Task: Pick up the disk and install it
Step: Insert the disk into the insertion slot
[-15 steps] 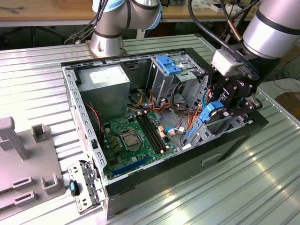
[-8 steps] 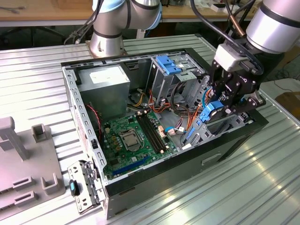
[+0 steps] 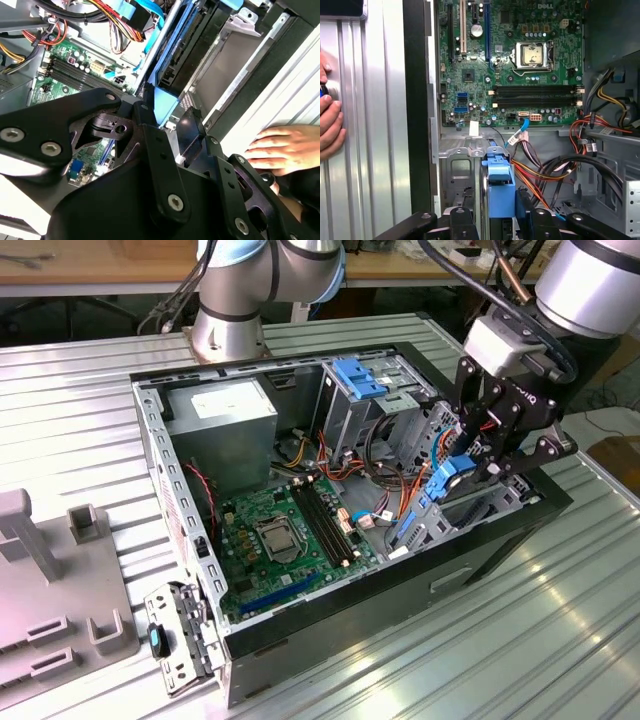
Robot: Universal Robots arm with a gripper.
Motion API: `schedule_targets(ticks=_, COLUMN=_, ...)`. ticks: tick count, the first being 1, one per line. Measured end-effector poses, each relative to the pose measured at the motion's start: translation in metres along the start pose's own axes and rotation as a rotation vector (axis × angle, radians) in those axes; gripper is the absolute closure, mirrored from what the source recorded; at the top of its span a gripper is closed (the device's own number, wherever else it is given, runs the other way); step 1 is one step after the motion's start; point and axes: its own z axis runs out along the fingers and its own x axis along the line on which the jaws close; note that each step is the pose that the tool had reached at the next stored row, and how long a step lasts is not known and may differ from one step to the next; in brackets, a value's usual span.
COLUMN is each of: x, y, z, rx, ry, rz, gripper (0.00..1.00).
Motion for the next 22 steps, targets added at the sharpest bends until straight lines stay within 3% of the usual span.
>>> schedule_targets(ticks=5, x=0.0, y=0.0, z=-0.0001, rx=0.0, ry=0.0001, rz=0.0, gripper=0.56)
schedule_targets(ticks=8, x=-0.0002, y=-0.0036, z=-0.0001, rx=-0.0001, ry=0.0003, rz=0.0, gripper=0.56)
schedule_targets(ticks=9, x=-0.0002, y=-0.0055, z=0.0001, rx=-0.0001, ry=0.0002, rz=0.0, gripper=0.56)
schedule_targets(ticks=12, x=-0.0005, y=-0.0143, z=0.0007, rx=0.0, ry=0.0002, rz=0.0, gripper=0.76)
schedule_targets(ticks=15, x=-0.0007, y=-0.0225, z=0.0012, rx=0.0, ry=0.0001, rz=0.0, gripper=0.82)
schedule_targets(ticks=16, x=-0.0009, y=-0.0275, z=0.0017, rx=0.0, ry=0.0, rz=0.0, gripper=0.89)
schedule_targets(ticks=19, x=-0.0013, y=-0.0378, z=0.0026, rx=-0.0001, ry=0.0, rz=0.0, gripper=0.89)
schedule_targets(ticks=22, x=-0.0012, y=-0.0387, z=0.0028, rx=0.0, ry=0.0001, rz=0.0, gripper=0.89)
